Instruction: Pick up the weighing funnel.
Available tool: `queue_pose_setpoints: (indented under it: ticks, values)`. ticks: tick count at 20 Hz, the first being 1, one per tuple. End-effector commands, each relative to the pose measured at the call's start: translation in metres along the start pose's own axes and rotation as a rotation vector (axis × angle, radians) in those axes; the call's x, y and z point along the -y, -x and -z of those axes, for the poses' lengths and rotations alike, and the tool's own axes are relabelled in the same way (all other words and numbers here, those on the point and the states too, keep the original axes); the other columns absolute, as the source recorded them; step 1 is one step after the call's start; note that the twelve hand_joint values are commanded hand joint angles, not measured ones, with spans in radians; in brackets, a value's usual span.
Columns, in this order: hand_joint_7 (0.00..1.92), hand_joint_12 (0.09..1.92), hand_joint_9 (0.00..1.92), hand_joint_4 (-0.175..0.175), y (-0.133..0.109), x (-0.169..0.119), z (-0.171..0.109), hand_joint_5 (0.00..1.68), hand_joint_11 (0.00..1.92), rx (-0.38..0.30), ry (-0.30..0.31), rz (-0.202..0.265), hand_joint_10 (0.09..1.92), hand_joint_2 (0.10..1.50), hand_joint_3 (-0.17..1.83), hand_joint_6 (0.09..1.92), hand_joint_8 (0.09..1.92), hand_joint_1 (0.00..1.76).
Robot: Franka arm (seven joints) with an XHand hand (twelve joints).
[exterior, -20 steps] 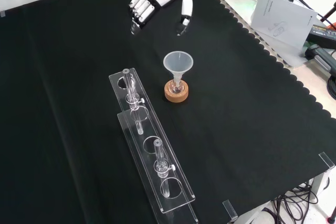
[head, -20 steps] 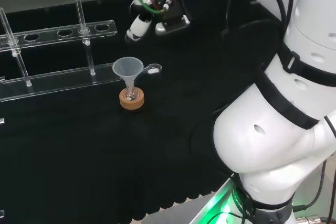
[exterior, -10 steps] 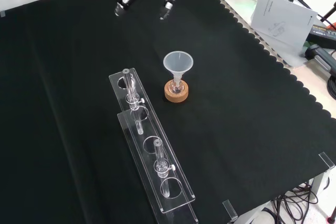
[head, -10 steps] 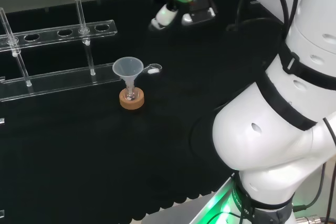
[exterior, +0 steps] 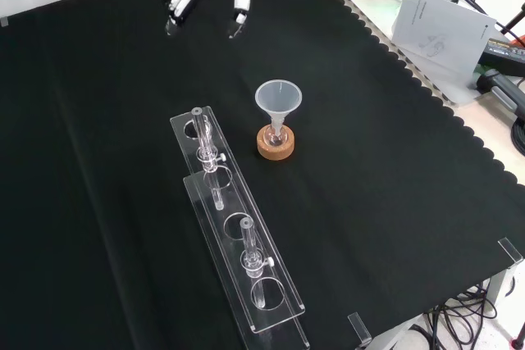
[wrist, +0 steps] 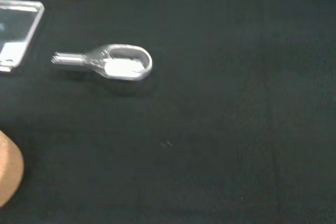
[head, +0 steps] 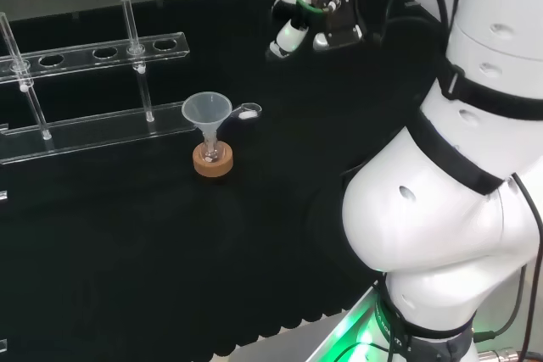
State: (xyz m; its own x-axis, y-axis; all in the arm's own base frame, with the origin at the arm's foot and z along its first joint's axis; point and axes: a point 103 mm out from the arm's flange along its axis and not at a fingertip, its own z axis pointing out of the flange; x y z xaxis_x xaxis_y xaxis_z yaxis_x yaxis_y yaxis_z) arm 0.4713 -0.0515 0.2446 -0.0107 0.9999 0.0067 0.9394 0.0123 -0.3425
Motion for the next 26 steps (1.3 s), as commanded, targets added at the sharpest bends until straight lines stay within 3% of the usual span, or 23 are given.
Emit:
queue_pose_setpoints:
  ticks: [1, 7, 9, 11, 19, 21, 26]
  values:
    - [0.32, 1.36, 0.54, -0.051, 0.016, -0.038, -0.037, 0.59, 0.28, 0.022, -0.03, 0.057, 0.63, 0.69, 0.46, 0.09, 0.71, 0.79]
    - [0.34, 1.36, 0.55, -0.044, 0.007, -0.053, -0.057, 0.61, 0.29, 0.016, -0.059, 0.11, 0.62, 0.67, 0.48, 0.1, 0.71, 0.81]
    - [0.34, 1.36, 0.55, -0.042, 0.011, -0.057, -0.062, 0.61, 0.29, 0.013, -0.066, 0.111, 0.61, 0.66, 0.48, 0.11, 0.71, 0.81]
    - [0.34, 1.36, 0.55, -0.041, 0.012, -0.06, -0.066, 0.61, 0.28, 0.032, -0.067, 0.08, 0.61, 0.66, 0.49, 0.11, 0.7, 0.81]
    - [0.34, 1.36, 0.56, -0.03, -0.001, -0.073, -0.079, 0.64, 0.28, 0.054, -0.083, 0.082, 0.61, 0.66, 0.5, 0.13, 0.7, 0.82]
    - [0.34, 1.36, 0.56, -0.026, -0.009, -0.077, -0.082, 0.66, 0.28, 0.073, -0.095, 0.053, 0.61, 0.66, 0.5, 0.14, 0.7, 0.82]
    - [0.35, 1.36, 0.56, -0.016, -0.016, -0.086, -0.089, 0.73, 0.28, 0.075, -0.11, 0.073, 0.6, 0.65, 0.5, 0.18, 0.7, 0.83]
